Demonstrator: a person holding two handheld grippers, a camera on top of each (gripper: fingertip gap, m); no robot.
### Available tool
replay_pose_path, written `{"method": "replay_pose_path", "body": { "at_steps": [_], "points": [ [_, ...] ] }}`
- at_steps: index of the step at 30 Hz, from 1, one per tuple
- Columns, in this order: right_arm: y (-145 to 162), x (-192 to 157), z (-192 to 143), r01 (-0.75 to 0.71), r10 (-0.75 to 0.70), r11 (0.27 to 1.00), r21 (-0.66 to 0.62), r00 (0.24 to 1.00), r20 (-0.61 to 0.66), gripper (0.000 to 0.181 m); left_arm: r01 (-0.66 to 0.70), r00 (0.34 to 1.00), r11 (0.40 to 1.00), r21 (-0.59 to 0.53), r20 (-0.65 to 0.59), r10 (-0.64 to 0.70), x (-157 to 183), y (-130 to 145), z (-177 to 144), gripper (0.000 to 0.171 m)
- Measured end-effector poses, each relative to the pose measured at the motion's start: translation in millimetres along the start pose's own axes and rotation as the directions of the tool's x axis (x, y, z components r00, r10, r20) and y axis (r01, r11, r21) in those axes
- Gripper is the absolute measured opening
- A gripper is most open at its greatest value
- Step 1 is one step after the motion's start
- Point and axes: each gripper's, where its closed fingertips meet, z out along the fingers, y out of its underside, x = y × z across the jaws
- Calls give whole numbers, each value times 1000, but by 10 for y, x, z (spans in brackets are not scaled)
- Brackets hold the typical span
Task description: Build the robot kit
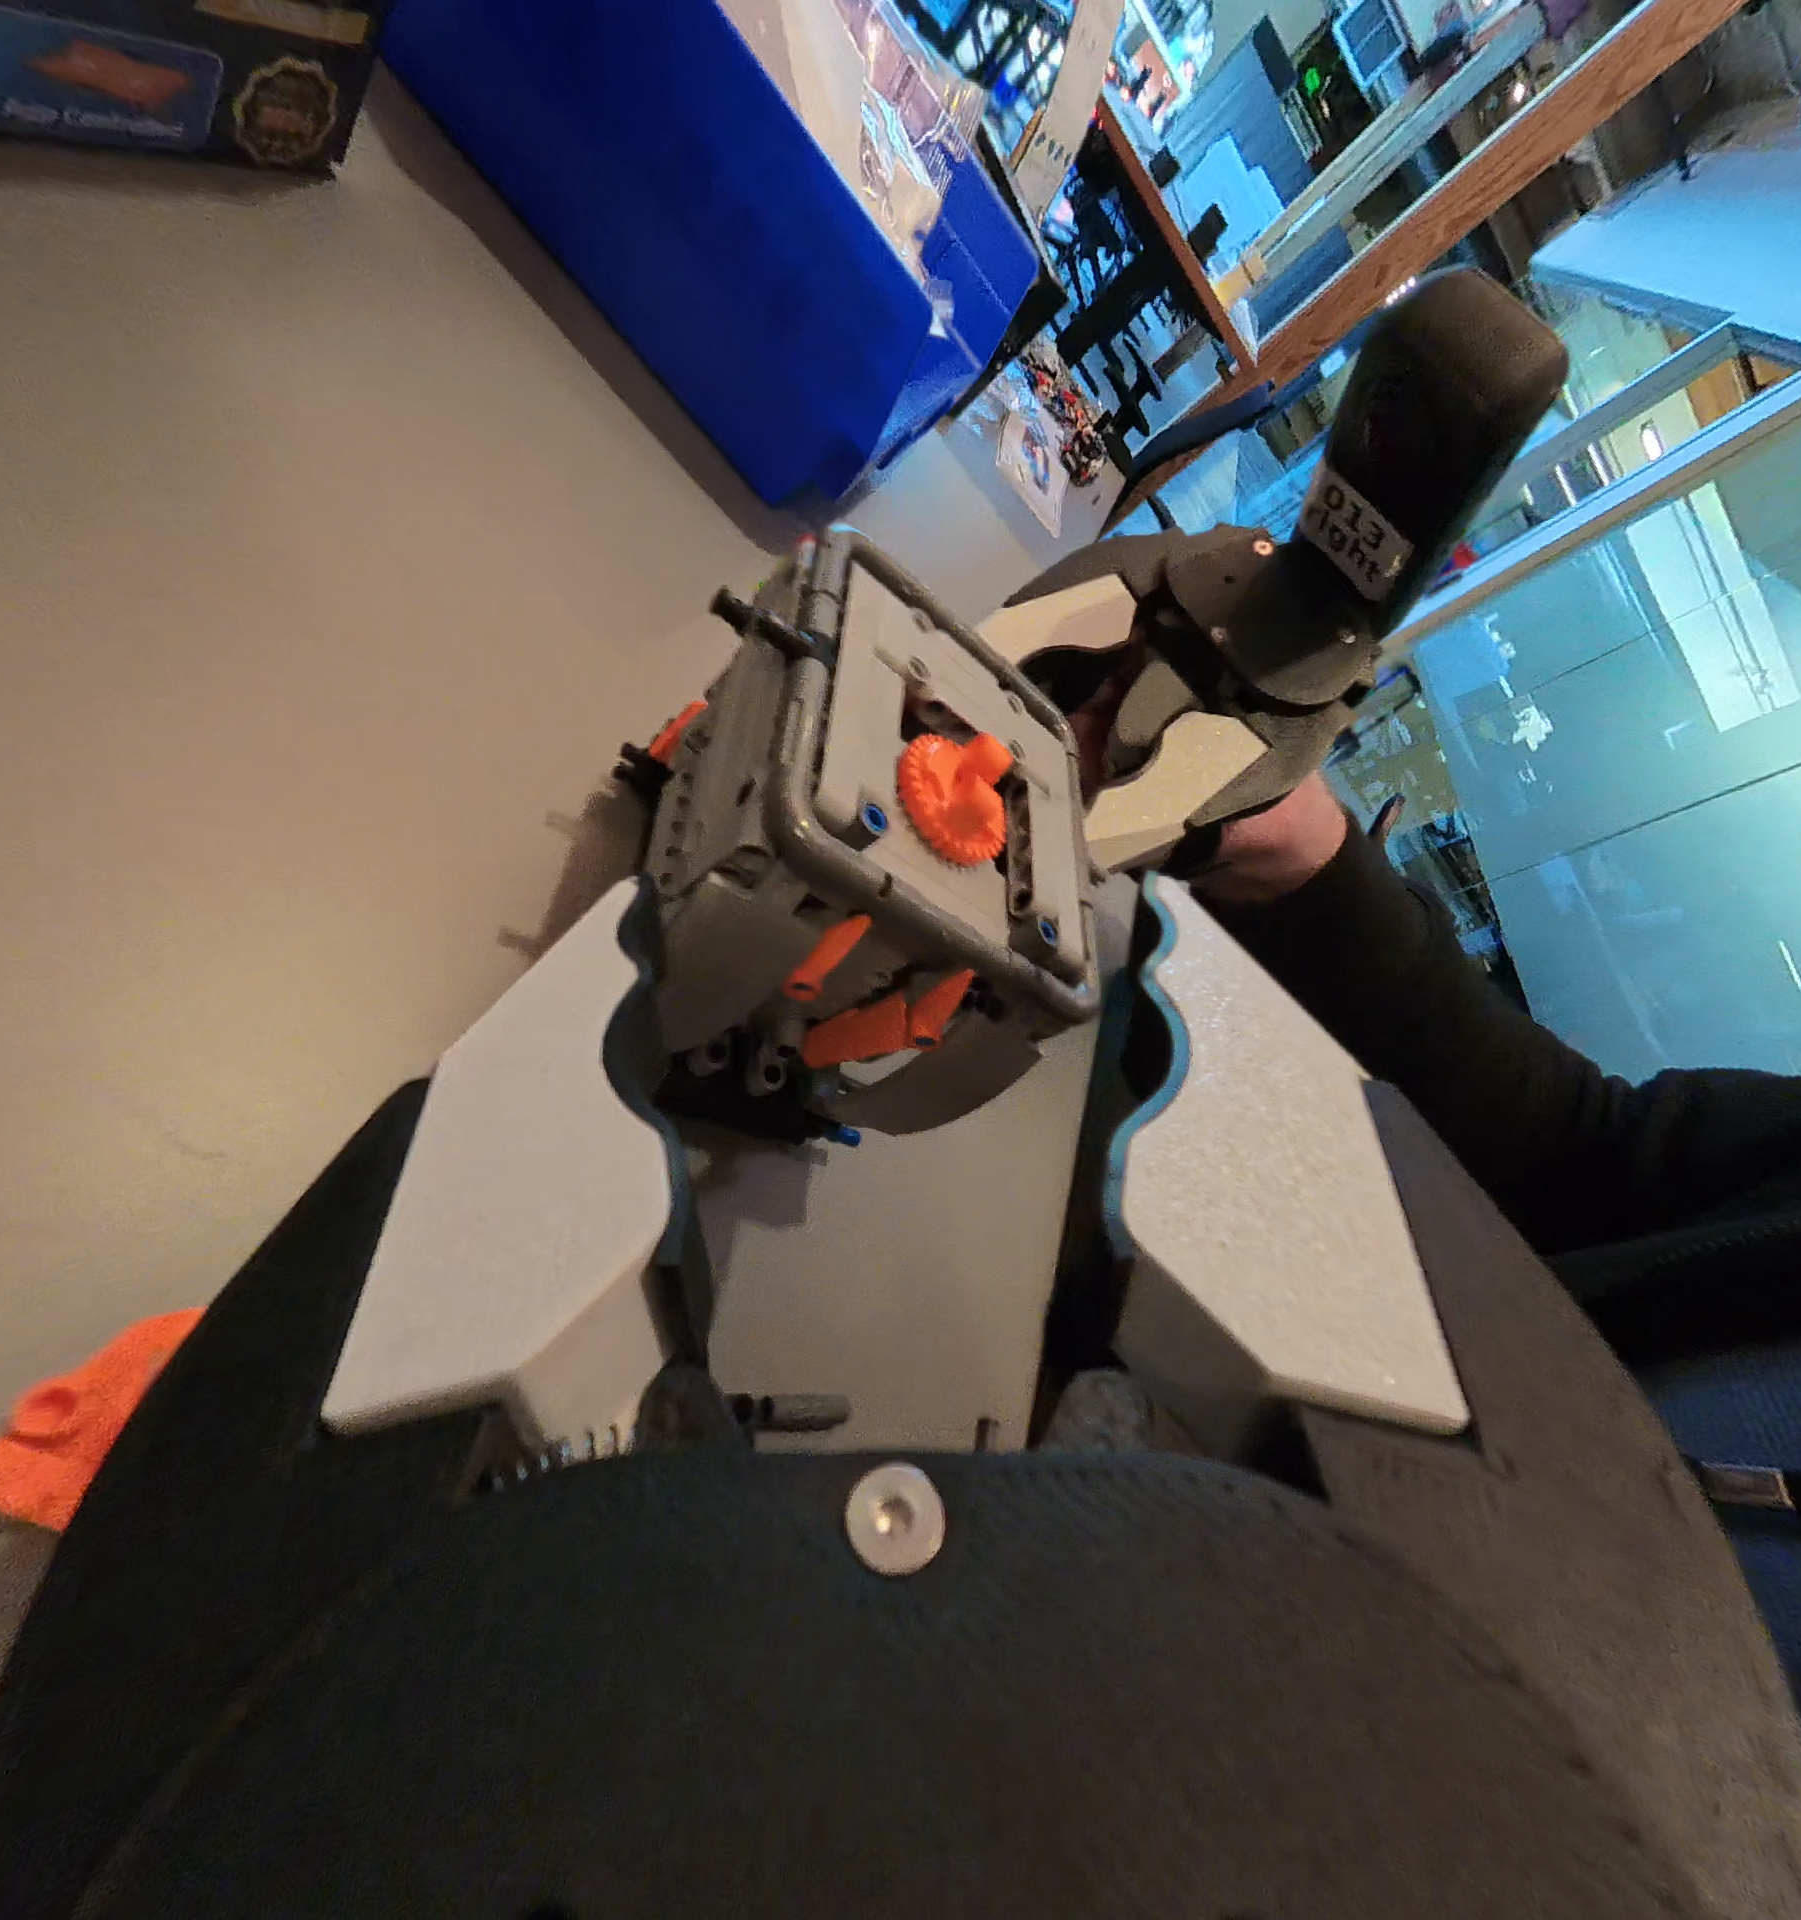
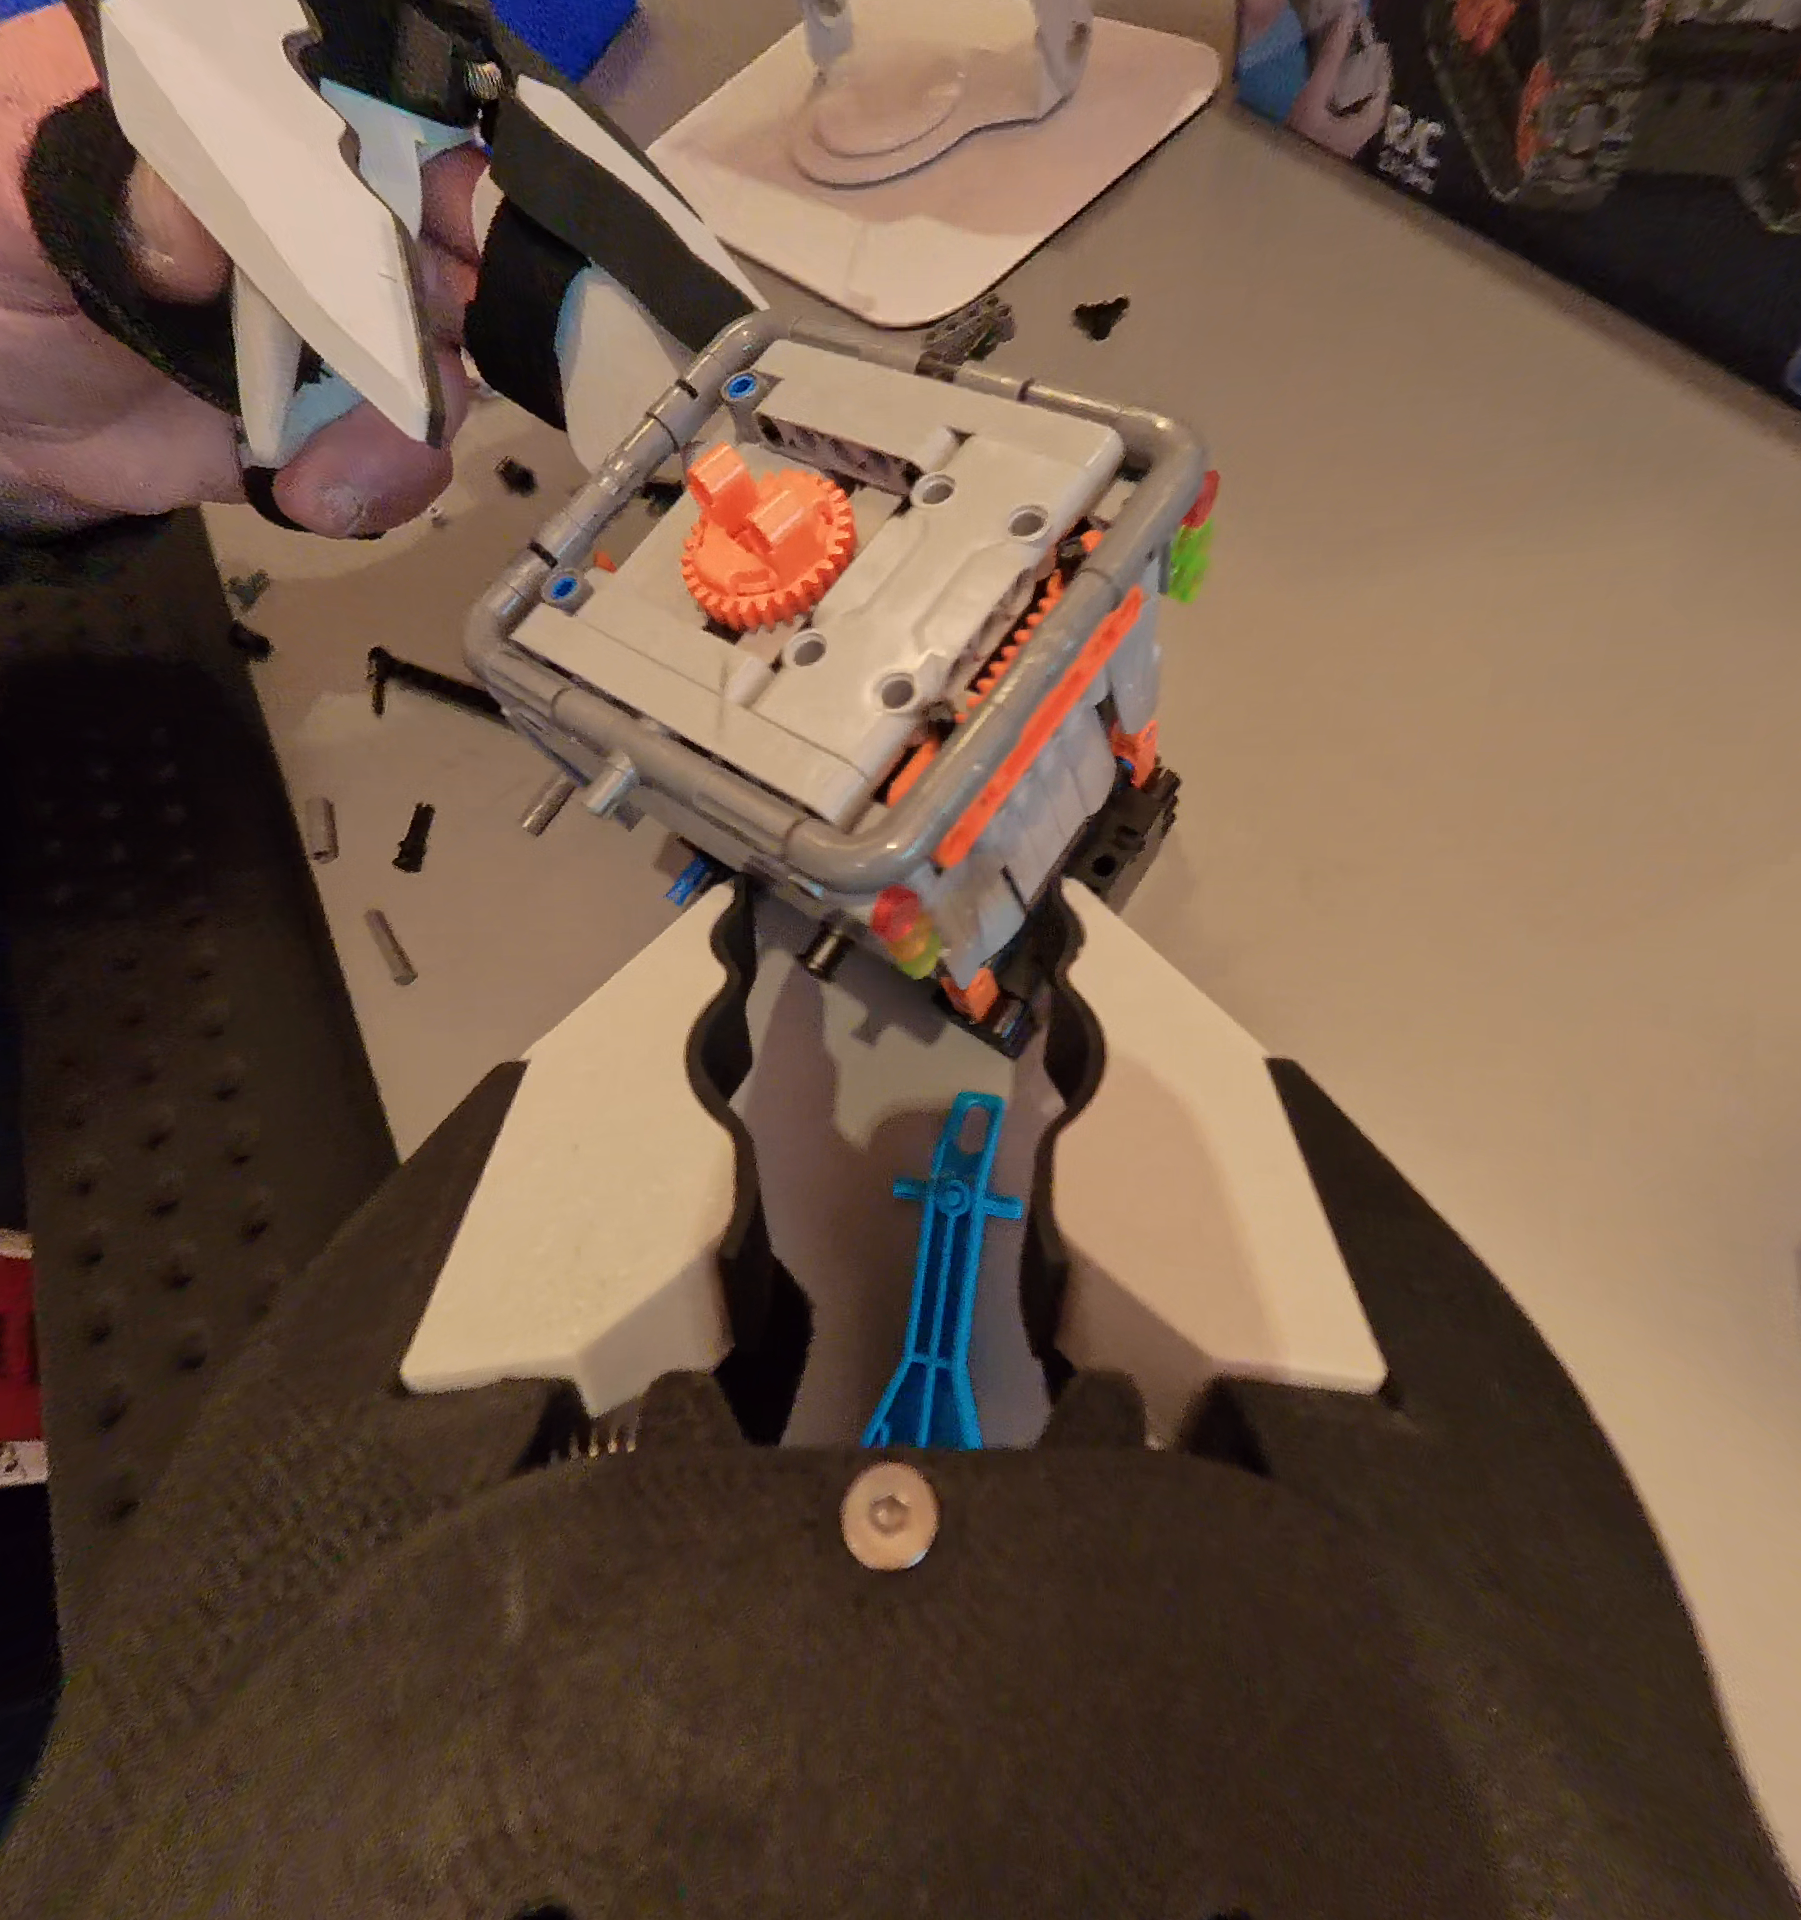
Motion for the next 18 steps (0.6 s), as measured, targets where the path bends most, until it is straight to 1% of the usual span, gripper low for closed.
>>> {"method": "replay_pose_path", "body": {
  "at_steps": [2, 4, 8, 11, 13, 14, 16, 18],
  "points": [
    [13, -66, 21, 13, -12, 1000, -6, 1000, 14, 45, -23, 999, 999, 27, 28, 22, 46, 52, -12, 90],
    [20, -121, 46, 14, -14, 1000, -1, 1000, 13, 49, -40, 999, 998, 50, 34, 38, 53, 75, -37, 87],
    [1, -181, 29, 38, -38, 999, 12, 999, -18, 52, -16, 999, 998, 64, 34, 14, -3, 157, -152, 89],
    [-33, -223, 24, 49, -49, 998, 33, 999, -7, 48, -57, 997, 997, 42, 48, 55, 46, 326, -194, 87],
    [-41, -228, 29, 60, -60, 998, 36, 998, -14, 42, -95, 994, 995, 23, 60, 93, 67, 420, -133, 86],
    [-54, -229, 32, 58, -57, 997, 43, 998, -18, 41, -103, 991, 995, 13, 81, 102, 46, 446, -91, 89],
    [-68, -220, 33, 46, -45, 998, 43, 999, -31, 39, -132, 985, 991, 27, 119, 127, 14, 413, -55, 90],
    [-89, -234, 29, 49, -47, 998, 45, 998, -35, 34, -143, 979, 989, 24, 151, 138, -36, 370, -64, 83]
  ]
}}
